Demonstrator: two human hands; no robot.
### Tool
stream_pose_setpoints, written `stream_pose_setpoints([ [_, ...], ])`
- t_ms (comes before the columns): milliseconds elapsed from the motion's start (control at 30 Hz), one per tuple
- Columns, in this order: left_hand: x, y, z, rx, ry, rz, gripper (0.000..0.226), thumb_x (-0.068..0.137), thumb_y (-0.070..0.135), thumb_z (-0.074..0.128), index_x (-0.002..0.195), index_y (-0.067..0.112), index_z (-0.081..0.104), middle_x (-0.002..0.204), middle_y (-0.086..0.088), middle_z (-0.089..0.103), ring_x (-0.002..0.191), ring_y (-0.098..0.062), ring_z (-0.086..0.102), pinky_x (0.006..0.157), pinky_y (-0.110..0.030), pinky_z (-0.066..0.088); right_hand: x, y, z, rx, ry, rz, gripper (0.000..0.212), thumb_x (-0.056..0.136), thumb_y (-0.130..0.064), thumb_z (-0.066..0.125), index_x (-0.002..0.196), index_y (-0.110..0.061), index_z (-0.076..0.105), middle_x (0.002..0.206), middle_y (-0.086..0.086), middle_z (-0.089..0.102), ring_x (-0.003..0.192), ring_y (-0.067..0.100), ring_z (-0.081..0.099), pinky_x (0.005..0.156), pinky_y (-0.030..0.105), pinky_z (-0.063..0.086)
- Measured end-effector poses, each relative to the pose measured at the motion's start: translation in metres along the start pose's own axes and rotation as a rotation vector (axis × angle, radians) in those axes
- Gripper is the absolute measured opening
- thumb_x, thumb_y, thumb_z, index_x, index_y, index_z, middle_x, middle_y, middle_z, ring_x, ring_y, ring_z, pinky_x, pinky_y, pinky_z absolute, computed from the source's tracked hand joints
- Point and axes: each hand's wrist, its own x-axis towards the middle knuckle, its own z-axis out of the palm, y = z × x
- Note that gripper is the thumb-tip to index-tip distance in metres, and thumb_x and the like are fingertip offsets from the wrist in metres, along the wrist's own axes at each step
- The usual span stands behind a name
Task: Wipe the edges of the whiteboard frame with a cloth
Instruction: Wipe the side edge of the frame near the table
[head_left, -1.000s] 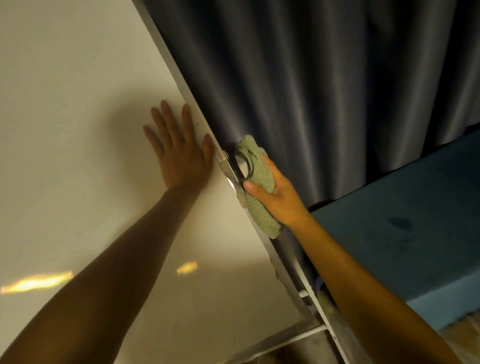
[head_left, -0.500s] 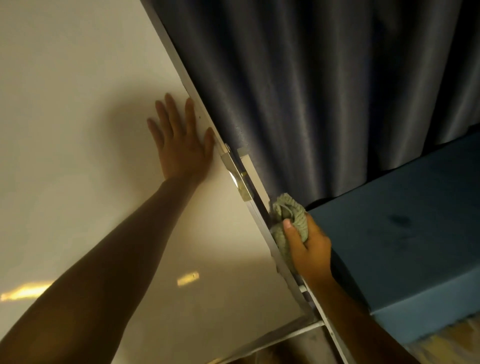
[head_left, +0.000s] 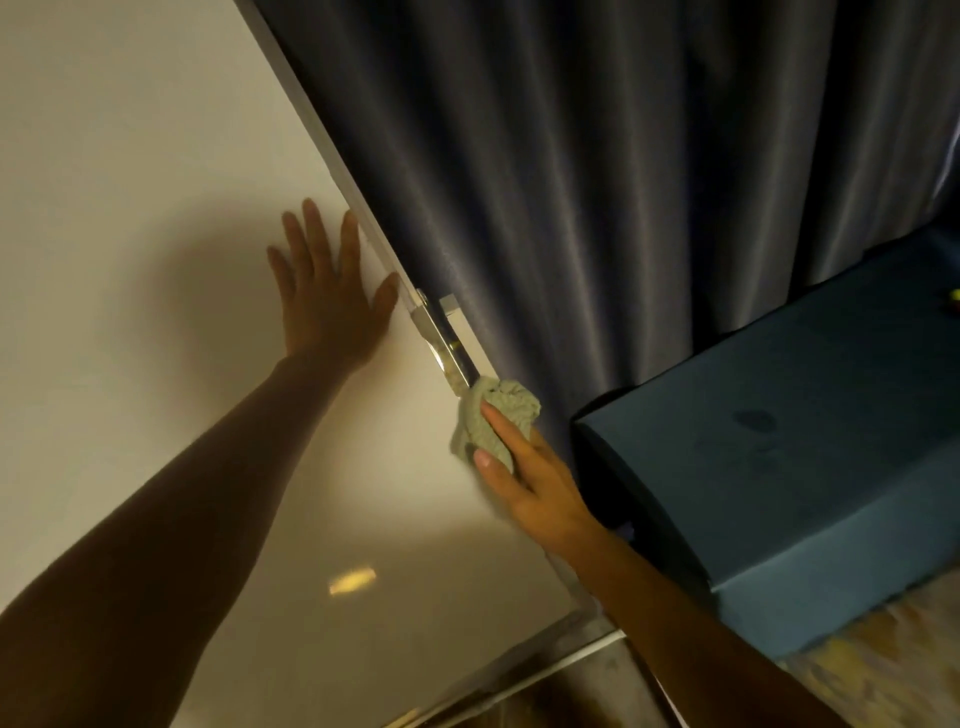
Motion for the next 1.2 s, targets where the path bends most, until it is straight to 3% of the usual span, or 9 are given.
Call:
stream_pose_setpoints([
  [133, -0.037, -0.004, -0.001, 0.036, -0.093, 0.029, 0.085, 0.102, 0.069, 0.010, 0.170, 0.019, 0.000, 0.177, -0.017, -0.010, 0.163, -0.042, -0.008, 0.128, -0.070, 0.008, 0.006, -0.015, 0.021, -0.022, 0.109, -0.109, 0.052, 0.099, -0.033, 0.058, 0.140, -0.052, 0.032, 0.153, -0.005, 0.037, 0.138, 0.011, 0.037, 0.114, 0.037, 0.038],
  [300, -0.072, 0.003, 0.008, 0.117, -0.097, 0.023, 0.092, 0.095, 0.075, 0.008, 0.169, 0.023, -0.008, 0.177, -0.016, -0.013, 0.162, -0.045, -0.008, 0.124, -0.077, 0.009, -0.005, -0.001, 0.025, -0.077, 0.140, -0.137, 0.055, 0.100, -0.039, 0.054, 0.152, -0.034, 0.037, 0.158, -0.001, 0.034, 0.144, 0.019, 0.035, 0.113, 0.044, 0.041],
  [400, -0.071, -0.001, 0.010, 0.126, -0.092, 0.039, 0.096, 0.091, 0.077, 0.004, 0.169, 0.023, -0.008, 0.177, -0.017, -0.011, 0.162, -0.047, -0.005, 0.122, -0.078, 0.012, -0.014, -0.002, 0.026, -0.070, 0.163, -0.131, 0.053, 0.100, -0.039, 0.054, 0.149, -0.043, 0.035, 0.158, -0.001, 0.036, 0.143, 0.019, 0.038, 0.113, 0.043, 0.041],
  [500, -0.071, -0.004, 0.016, 0.110, -0.068, 0.057, 0.096, 0.091, 0.077, 0.003, 0.169, 0.022, -0.006, 0.177, -0.018, -0.010, 0.162, -0.048, -0.004, 0.122, -0.079, 0.012, -0.024, 0.004, 0.026, -0.063, 0.192, -0.036, 0.049, 0.096, -0.055, 0.050, 0.141, -0.061, 0.032, 0.154, 0.000, 0.043, 0.138, 0.021, 0.045, 0.111, 0.042, 0.043],
  [567, -0.071, -0.005, 0.018, 0.107, -0.059, 0.059, 0.095, 0.092, 0.077, 0.003, 0.170, 0.021, -0.006, 0.177, -0.019, -0.009, 0.162, -0.048, -0.004, 0.121, -0.079, 0.012, -0.039, 0.022, 0.027, -0.051, 0.202, 0.030, 0.056, 0.094, -0.058, 0.051, 0.147, -0.049, 0.036, 0.150, -0.001, 0.048, 0.134, 0.018, 0.050, 0.109, 0.041, 0.046],
  [800, -0.070, -0.008, 0.026, 0.041, 0.000, 0.078, 0.092, 0.096, 0.076, 0.000, 0.168, 0.020, -0.003, 0.177, -0.021, 0.000, 0.161, -0.050, 0.004, 0.119, -0.081, 0.014, -0.102, 0.063, 0.029, 0.078, 0.301, 0.239, 0.044, 0.090, -0.050, 0.064, 0.132, -0.043, 0.054, 0.122, -0.023, 0.063, 0.116, 0.004, 0.062, 0.083, 0.009, 0.050],
  [933, -0.069, -0.008, 0.028, 0.017, 0.013, 0.067, 0.090, 0.099, 0.075, 0.006, 0.169, 0.020, -0.001, 0.177, -0.020, -0.002, 0.162, -0.049, 0.002, 0.120, -0.081, 0.013, -0.115, 0.064, 0.022, 0.077, 0.251, 0.324, 0.058, 0.092, -0.045, 0.064, 0.145, -0.028, 0.049, 0.131, -0.009, 0.062, 0.119, 0.011, 0.061, 0.095, 0.023, 0.053],
  [1100, -0.067, -0.010, 0.032, 0.033, 0.014, 0.067, 0.094, 0.096, 0.077, 0.011, 0.169, 0.020, -0.005, 0.177, -0.020, -0.004, 0.162, -0.049, 0.001, 0.120, -0.080, 0.015, -0.116, 0.080, 0.006, 0.127, 0.201, 0.453, 0.049, 0.094, -0.038, 0.066, 0.140, -0.029, 0.055, 0.130, -0.002, 0.063, 0.121, 0.017, 0.060, 0.107, 0.042, 0.048],
  [1200, -0.066, -0.010, 0.029, 0.041, 0.008, 0.061, 0.093, 0.097, 0.077, 0.010, 0.169, 0.020, -0.005, 0.177, -0.020, -0.004, 0.162, -0.049, 0.002, 0.120, -0.080, 0.016, -0.117, 0.083, 0.001, 0.163, 0.151, 0.475, 0.044, 0.092, -0.035, 0.069, 0.135, -0.033, 0.058, 0.129, -0.003, 0.063, 0.120, 0.019, 0.060, 0.101, 0.036, 0.052],
])
